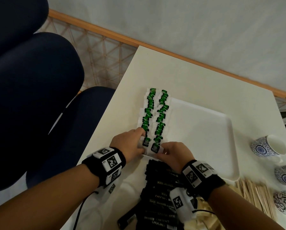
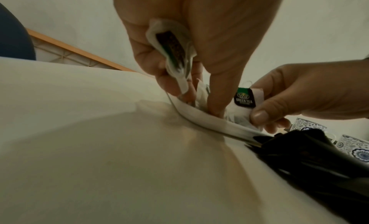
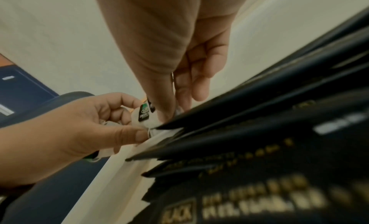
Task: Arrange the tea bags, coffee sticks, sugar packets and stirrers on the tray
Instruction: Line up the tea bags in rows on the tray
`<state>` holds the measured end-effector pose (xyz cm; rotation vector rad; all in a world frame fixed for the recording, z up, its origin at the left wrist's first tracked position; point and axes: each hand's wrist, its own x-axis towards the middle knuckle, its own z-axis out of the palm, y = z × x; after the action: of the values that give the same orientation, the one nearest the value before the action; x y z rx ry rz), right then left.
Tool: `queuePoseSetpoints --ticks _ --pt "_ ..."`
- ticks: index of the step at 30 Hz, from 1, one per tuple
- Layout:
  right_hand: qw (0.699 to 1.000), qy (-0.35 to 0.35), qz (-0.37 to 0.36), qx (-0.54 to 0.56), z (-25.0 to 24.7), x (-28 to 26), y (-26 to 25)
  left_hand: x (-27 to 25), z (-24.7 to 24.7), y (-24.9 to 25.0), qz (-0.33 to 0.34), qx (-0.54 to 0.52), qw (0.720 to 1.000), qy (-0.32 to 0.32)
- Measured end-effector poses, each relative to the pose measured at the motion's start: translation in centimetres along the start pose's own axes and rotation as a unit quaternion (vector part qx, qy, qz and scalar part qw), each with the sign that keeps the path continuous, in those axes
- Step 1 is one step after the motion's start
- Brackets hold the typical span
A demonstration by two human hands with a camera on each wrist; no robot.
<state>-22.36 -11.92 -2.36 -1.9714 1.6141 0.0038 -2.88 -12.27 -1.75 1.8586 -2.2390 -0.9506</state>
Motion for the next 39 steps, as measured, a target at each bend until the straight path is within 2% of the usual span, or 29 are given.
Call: queuePoseSetpoints --ticks 3,8,10,13,15,19,22,24,25,28,32,34,36,37,39 --pt "1.000 -0.013 0.009 -0.006 0.0 0.1 -0.3 0.0 0.0 0.0 -0.002 -0.011 1.000 0.001" --pt "0.999 0.013 0.022 -0.041 -0.5 0.6 -0.3 0.1 -0.1 -0.7 -0.005 -0.010 1.000 0.019" --pt "0.999 -0.011 0.030 -0.028 -0.7 0.7 -0.2 0.2 -0.1 -0.9 -0.011 -0.025 0.999 0.028" --pt "0.997 -0.064 0.040 -0.024 -1.0 0.8 -0.4 0.2 -0.4 -1.0 -0.030 -0.080 0.996 0.038" --pt "0.997 -0.050 0.042 -0.031 -1.0 0.8 -0.5 0.2 -0.6 -1.1 -0.041 -0.159 0.985 0.046" --pt "0.997 0.043 0.054 0.019 -1.2 0.2 -0.2 -0.6 -1.6 -1.1 -0.078 -0.371 0.924 0.056" --pt "0.990 0.133 0.013 0.053 -1.6 -0.2 -0.4 -1.5 -2.1 -1.0 -0.126 -0.475 0.871 0.001" --pt "0.987 0.141 -0.037 0.073 -1.8 -0.3 -1.2 -1.8 -1.8 -0.8 -0.144 -0.538 0.829 -0.047" --pt "0.987 0.120 -0.063 0.081 -1.9 -0.4 -1.8 -1.8 -1.5 -0.7 -0.147 -0.544 0.824 -0.061" --pt "0.982 0.025 -0.160 0.097 -1.2 -0.9 -3.6 -1.8 -0.5 -0.2 -0.157 -0.519 0.838 -0.053" --pt "0.969 -0.031 -0.244 0.020 0.5 -1.3 -4.7 -1.7 -0.5 0.8 -0.182 -0.534 0.824 -0.049" --pt "0.966 -0.006 -0.257 0.004 0.8 -1.4 -4.7 -1.8 -0.5 0.8 -0.195 -0.558 0.805 -0.053" --pt "0.964 0.035 -0.260 0.044 0.8 -1.2 -4.5 -2.1 -0.6 0.6 -0.188 -0.578 0.791 -0.069" --pt "0.964 0.046 -0.255 0.067 0.6 -1.1 -4.2 -2.2 -0.6 0.4 -0.179 -0.573 0.795 -0.081" --pt "0.965 0.060 -0.239 0.091 0.3 -0.7 -3.5 -2.3 -0.5 0.1 -0.145 -0.526 0.832 -0.099"
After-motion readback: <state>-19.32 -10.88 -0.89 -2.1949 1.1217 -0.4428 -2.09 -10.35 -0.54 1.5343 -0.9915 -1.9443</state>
